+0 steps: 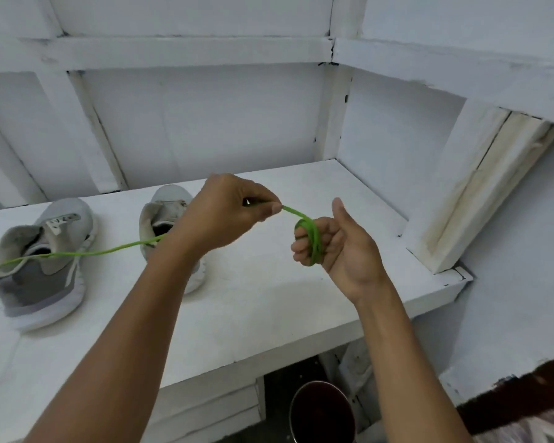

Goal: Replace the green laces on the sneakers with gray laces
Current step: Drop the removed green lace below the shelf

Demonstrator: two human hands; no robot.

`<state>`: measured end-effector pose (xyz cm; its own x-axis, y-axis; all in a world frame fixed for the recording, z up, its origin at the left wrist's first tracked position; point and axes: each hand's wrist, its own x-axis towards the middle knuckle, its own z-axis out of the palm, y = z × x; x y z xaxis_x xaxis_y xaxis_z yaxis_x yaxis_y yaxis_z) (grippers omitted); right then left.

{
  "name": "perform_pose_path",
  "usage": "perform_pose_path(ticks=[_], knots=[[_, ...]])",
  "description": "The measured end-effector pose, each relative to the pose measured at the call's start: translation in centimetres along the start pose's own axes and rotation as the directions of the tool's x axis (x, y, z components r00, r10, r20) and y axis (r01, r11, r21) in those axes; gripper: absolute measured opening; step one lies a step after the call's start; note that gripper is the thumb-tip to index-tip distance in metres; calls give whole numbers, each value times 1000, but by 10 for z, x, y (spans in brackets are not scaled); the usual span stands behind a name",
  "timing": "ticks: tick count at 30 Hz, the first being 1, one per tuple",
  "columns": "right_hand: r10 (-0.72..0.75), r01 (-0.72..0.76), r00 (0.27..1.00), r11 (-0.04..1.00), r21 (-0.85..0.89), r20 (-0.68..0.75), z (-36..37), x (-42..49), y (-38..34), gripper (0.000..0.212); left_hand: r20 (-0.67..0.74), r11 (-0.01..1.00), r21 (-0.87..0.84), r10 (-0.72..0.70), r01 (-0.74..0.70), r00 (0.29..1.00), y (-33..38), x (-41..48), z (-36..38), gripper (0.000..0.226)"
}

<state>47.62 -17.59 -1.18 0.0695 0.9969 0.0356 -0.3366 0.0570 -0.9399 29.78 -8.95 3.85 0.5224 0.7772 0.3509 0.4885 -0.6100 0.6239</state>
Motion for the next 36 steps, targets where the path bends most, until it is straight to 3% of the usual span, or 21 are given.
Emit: perform_pose_path(ticks=[2, 4, 7, 8, 10, 12, 14, 16, 18, 21, 24, 27, 32, 36], knots=[[-4, -2, 1000, 966, 258, 21, -5, -5, 0, 63, 23, 998, 67, 5, -7, 1000, -2, -6, 20, 13], [-59, 48, 998, 872, 487, 7, -9, -9, 2, 62, 145, 980, 193, 28, -57, 989, 2, -16, 42, 22], [-130, 143, 989, 812, 565, -64, -16, -10, 6, 61, 442, 934, 290, 66, -211, 895, 16, -32, 62, 28], [-127, 154, 988, 861, 484, -88, -19, -10, 7, 60, 501, 937, 259, 76, -233, 862, 21, -35, 63, 28], [-106, 128, 981, 984, 127, -165, -24, -16, 11, 54, 530, 949, 201, 103, -243, 842, 30, -37, 55, 28], [-96, 51, 975, 974, -219, -201, -23, -24, 13, 53, 491, 952, 198, 112, -236, 864, 39, -35, 39, 21], [-69, 4, 981, 942, -335, -182, -20, -33, 14, 57, 416, 959, 197, 107, -205, 903, 44, -31, 22, 15], [-38, -14, 989, 940, -340, -146, -14, -40, 14, 59, 328, 972, 174, 93, -157, 940, 42, -26, 8, 11], [-23, -8, 992, 970, -243, -127, -10, -43, 14, 56, 229, 986, 136, 63, -96, 971, 36, -22, 5, 8], [2, 16, 994, 987, 161, -107, -11, -44, 11, 51, 150, 986, 163, 12, -36, 989, 22, -20, 20, 12], [-15, 85, 990, 853, 515, -138, -19, -45, 8, 50, 259, 971, 227, 10, -71, 966, 12, -31, 49, 23], [-43, 108, 992, 797, 594, -122, -23, -44, 14, 54, 425, 934, 292, 65, -204, 903, 17, -46, 74, 43], [-69, 116, 986, 937, 328, -153, -19, -44, 29, 60, 605, 904, 320, 35, -284, 796, 29, -43, 66, 25], [-130, 104, 970, 985, -137, -204, -14, -45, 29, 47, 686, 950, 207, 30, -234, 727, 44, -37, 36, 20]])
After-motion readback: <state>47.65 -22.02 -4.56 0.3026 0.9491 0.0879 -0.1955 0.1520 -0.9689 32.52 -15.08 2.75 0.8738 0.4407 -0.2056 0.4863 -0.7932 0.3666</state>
